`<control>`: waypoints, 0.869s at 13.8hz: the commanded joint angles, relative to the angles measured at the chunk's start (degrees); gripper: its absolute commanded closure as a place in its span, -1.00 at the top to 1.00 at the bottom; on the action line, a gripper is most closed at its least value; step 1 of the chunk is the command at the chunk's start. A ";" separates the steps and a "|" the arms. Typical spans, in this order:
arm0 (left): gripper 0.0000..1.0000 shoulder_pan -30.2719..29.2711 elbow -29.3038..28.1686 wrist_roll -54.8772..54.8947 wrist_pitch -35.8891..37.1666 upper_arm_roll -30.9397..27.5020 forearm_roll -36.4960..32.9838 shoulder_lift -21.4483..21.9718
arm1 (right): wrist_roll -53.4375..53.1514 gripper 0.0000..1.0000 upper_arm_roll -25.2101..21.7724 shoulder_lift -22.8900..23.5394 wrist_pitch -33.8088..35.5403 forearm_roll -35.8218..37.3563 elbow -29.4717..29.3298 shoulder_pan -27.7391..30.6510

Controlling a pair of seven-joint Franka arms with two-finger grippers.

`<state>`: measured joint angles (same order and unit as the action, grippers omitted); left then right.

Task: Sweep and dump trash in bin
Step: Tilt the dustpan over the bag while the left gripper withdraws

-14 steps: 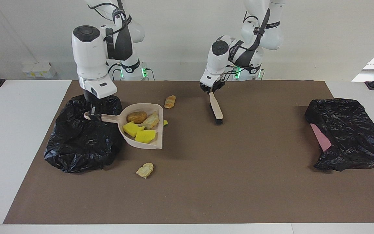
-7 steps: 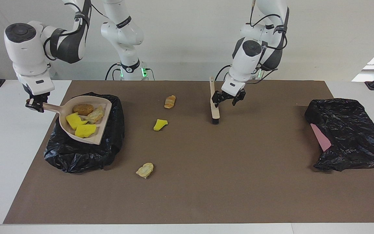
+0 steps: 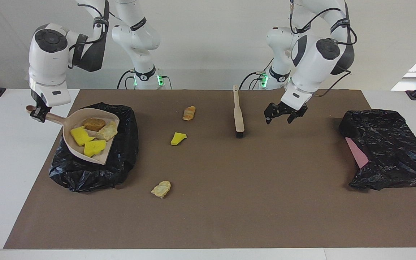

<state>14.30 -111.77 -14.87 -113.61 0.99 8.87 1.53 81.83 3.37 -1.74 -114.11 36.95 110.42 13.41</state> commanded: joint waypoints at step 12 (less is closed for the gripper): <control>1.00 -11.22 18.77 15.13 18.67 0.41 -10.19 -2.24 | -20.90 -1.00 0.50 13.86 31.39 0.32 -22.68 -4.44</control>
<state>3.37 -97.95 -0.31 -99.37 0.95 0.73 0.69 63.95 3.61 8.83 -87.61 37.25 94.06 9.60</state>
